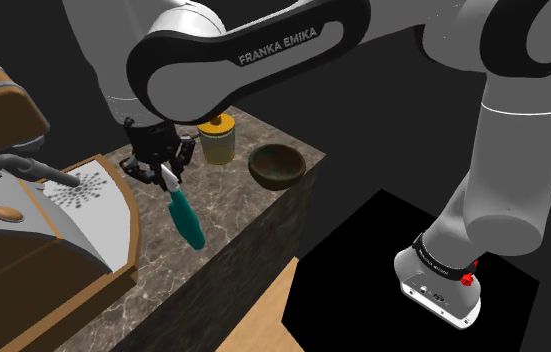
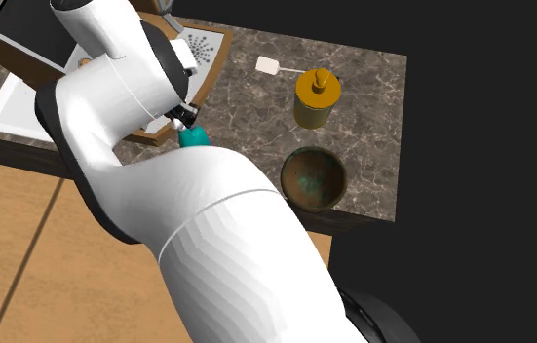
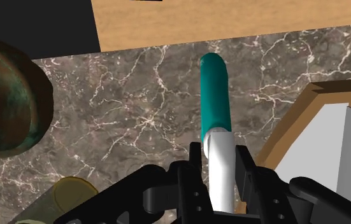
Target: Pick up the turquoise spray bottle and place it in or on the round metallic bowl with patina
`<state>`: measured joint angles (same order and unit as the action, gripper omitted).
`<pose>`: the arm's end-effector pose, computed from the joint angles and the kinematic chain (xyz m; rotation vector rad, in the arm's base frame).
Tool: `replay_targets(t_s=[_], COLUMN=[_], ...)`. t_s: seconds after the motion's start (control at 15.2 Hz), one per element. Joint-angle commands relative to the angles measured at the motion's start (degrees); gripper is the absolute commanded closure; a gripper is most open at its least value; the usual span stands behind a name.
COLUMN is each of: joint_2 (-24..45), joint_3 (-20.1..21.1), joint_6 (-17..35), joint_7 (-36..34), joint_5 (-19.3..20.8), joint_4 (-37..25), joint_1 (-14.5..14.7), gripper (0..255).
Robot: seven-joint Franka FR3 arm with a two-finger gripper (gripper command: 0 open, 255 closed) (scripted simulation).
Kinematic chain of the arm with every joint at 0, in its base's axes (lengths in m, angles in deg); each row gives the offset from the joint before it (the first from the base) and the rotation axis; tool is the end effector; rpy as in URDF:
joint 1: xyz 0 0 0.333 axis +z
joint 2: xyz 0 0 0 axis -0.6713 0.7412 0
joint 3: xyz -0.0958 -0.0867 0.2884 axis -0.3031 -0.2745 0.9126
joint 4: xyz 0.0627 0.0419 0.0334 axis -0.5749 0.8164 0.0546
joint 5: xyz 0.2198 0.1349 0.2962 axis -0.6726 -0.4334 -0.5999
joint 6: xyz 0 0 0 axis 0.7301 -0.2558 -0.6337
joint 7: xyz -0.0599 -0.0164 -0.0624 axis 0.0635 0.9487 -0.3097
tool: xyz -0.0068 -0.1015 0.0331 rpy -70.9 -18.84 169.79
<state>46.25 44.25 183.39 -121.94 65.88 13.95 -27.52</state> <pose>0.4656 0.4636 0.4485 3.1094 0.0243 0.0840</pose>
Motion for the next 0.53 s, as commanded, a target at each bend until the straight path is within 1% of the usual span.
replay_targets(t_s=[0.0,0.46], joint_2=[-0.5,-1.1], joint_3=[0.2,0.5], joint_6=[-1.5,-6.6], joint_7=[0.3,1.1], joint_5=[-0.4,-1.0], joint_4=[-1.1,-5.8], joint_1=[0.0,0.4], gripper=[255,255])
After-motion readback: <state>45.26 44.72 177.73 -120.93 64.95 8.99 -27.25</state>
